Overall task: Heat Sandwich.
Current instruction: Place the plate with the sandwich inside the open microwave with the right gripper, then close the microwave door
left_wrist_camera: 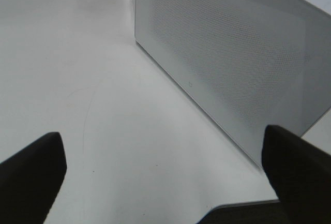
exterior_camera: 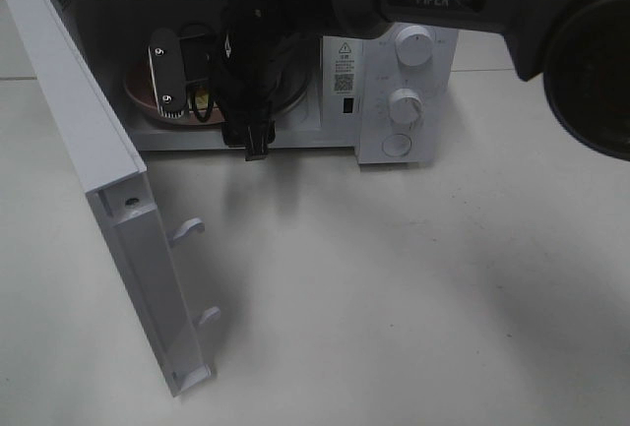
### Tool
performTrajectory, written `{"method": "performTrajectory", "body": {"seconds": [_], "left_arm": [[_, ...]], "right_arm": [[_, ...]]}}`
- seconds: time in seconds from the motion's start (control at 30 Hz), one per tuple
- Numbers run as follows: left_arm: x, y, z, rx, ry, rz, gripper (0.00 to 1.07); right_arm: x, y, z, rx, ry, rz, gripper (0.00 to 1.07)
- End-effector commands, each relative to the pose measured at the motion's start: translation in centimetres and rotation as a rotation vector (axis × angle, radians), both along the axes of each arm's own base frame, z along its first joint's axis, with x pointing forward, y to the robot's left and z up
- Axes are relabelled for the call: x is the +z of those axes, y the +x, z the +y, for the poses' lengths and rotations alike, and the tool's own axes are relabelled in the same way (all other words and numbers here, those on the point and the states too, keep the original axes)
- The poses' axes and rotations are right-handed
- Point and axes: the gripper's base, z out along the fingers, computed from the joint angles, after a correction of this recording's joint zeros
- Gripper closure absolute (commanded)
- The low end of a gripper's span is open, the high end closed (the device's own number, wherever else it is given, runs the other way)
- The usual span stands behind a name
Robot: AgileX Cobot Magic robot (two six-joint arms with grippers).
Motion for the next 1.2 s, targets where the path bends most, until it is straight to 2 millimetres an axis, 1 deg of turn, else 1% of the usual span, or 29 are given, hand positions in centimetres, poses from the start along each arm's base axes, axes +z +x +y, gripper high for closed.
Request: {"method": "performTrajectory", "body": {"seconds": [0.03,0.17,0.2,0.27,0.33,0.4,0.43,0.5,0.57,0.6,0.7,0.73,0.77,0.83,0.9,0.93,1.0,1.03,1.1,1.17,1.2], "left_arm": [[0.0,-0.2,0.0,-0.011,-0.007,-0.019,0.1],[0.0,-0.2,0.0,-0.011,-0.007,-0.019,0.1],[0.0,-0.2,0.0,-0.011,-0.007,-0.019,0.1],[0.0,-0.2,0.0,-0.011,-0.007,-0.019,0.1],[0.0,-0.2,0.0,-0.011,-0.007,-0.019,0.1],[0.0,-0.2,0.0,-0.011,-0.007,-0.019,0.1],[0.0,-0.2,0.0,-0.011,-0.007,-0.019,0.1],[0.0,-0.2,0.0,-0.011,-0.007,-0.019,0.1],[0.0,-0.2,0.0,-0.011,-0.007,-0.019,0.1],[0.0,-0.2,0.0,-0.011,-0.007,-0.019,0.1],[0.0,-0.2,0.0,-0.011,-0.007,-0.019,0.1],[0.0,-0.2,0.0,-0.011,-0.007,-0.019,0.1],[0.0,-0.2,0.0,-0.011,-0.007,-0.019,0.1],[0.0,-0.2,0.0,-0.011,-0.007,-0.019,0.1],[0.0,-0.2,0.0,-0.011,-0.007,-0.019,0.1],[0.0,-0.2,0.0,-0.011,-0.007,-0.019,0.1],[0.0,-0.2,0.0,-0.011,-0.007,-0.019,0.1],[0.0,-0.2,0.0,-0.011,-0.007,-0.019,0.1],[0.0,-0.2,0.0,-0.011,-0.007,-0.019,0.1],[0.0,-0.2,0.0,-0.011,-0.007,-0.019,0.1],[0.0,-0.2,0.0,-0.011,-0.007,-0.019,0.1]], "right_arm": [[1.3,-0.5,-0.4,-0.032,0.059,-0.014,0.28],[1.8,-1.3,-1.1,-0.044,0.065,-0.005,0.28],[2.4,-1.8,-1.5,-0.047,0.07,-0.006,0.28],[2.7,-2.3,-2.0,-0.052,0.069,0.001,0.28],[2.8,-2.5,-2.1,-0.058,0.069,0.006,0.29],[3.2,-3.5,-3.0,-0.068,0.062,0.021,0.28],[3.2,-3.5,-3.0,-0.068,0.062,0.021,0.28],[3.9,-4.5,-3.9,-0.079,0.059,0.03,0.3],[4.0,-4.8,-4.1,-0.084,0.058,0.033,0.3],[4.4,-5.5,-4.8,-0.092,0.054,0.033,0.3],[5.1,-6.6,-5.9,-0.117,0.059,0.039,0.31],[5.1,-6.6,-5.9,-0.117,0.059,0.039,0.31],[5.6,-7.4,-6.6,-0.137,0.069,0.047,0.31],[6.1,-8.2,-7.3,-0.158,0.08,0.052,0.31],[6.3,-8.6,-7.6,-0.166,0.083,0.053,0.31],[6.6,-9.4,-8.4,-0.189,0.085,0.058,0.31],[6.8,-10.2,-9.1,-0.212,0.092,0.067,0.31],[6.8,-10.2,-9.1,-0.212,0.092,0.067,0.31],[7.7,-11.5,-10.3,-0.248,0.122,0.069,0.31],[8.0,-11.9,-10.6,-0.257,0.134,0.068,0.31],[8.6,-12.8,-11.4,-0.266,0.144,0.059,0.31]]}}
